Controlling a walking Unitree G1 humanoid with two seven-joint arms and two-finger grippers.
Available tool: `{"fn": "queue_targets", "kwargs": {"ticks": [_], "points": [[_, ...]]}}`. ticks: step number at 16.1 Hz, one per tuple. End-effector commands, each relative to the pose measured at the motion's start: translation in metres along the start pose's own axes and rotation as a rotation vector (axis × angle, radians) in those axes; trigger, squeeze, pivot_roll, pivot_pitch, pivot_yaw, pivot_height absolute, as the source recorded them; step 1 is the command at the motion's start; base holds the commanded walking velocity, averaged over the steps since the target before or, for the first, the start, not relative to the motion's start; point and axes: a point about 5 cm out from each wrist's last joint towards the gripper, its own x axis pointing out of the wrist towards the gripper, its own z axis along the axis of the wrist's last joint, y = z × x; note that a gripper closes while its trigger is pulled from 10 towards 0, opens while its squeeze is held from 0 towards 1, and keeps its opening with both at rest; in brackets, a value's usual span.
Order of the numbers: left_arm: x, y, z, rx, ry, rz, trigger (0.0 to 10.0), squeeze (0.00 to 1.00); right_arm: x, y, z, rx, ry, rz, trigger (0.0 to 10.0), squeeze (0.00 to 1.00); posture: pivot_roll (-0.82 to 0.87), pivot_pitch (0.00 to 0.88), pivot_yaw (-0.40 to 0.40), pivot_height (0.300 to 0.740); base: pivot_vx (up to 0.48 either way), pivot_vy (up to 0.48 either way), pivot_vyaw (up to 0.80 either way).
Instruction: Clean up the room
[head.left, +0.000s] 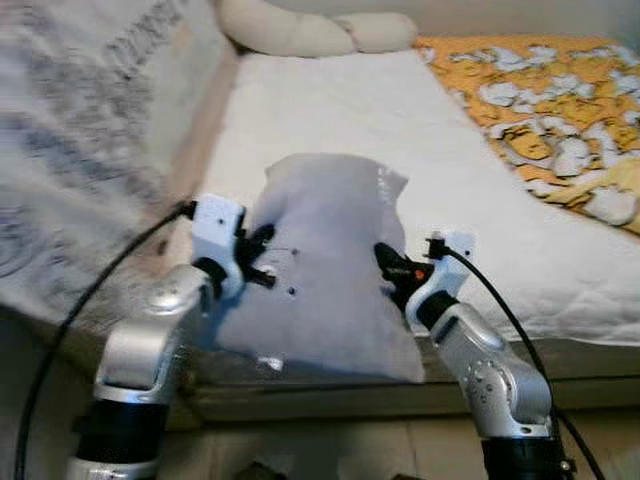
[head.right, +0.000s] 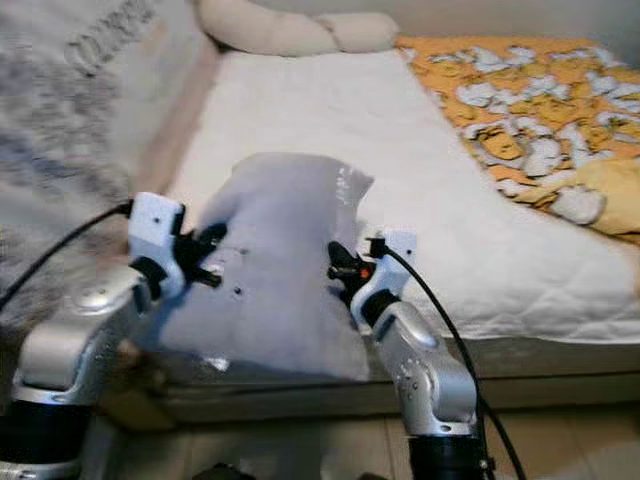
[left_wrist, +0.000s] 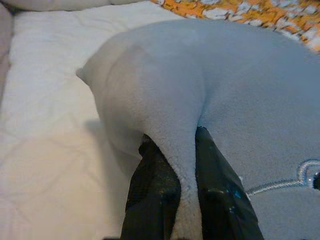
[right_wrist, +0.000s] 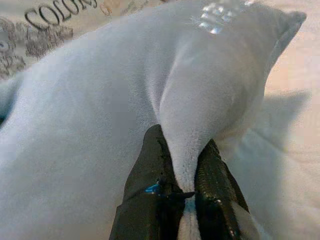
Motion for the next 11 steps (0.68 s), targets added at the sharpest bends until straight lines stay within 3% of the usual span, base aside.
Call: {"fn": "queue_targets", "kwargs": {"ticks": [1, 8, 11], "points": [[-0.0020, 0.0050, 0.0112, 0.038, -0.043, 0.032, 10.0, 0.00, 0.0011, -0.0003, 0.0084, -0.008, -0.041, 0.002, 10.0, 0.00, -0.03, 0.000, 0.005, 0.740, 0.000, 0.000, 0.00], [0.0001, 0.0129, 0.0183, 0.031, -0.090, 0.079, 10.0, 0.00, 0.0068, 0.0017, 0.0075, -0.001, -0.028, 0.020, 10.0, 0.00, -0.02, 0.000, -0.008, 0.740, 0.000, 0.000, 0.00], [0.0024, 0.0120, 0.0197, 0.016, -0.101, 0.071, 10.0, 0.00, 0.0082, 0.0012, 0.0073, -0.017, -0.023, 0.022, 10.0, 0.00, -0.03, 0.000, -0.009, 0.740, 0.276, 0.000, 0.00]]}}
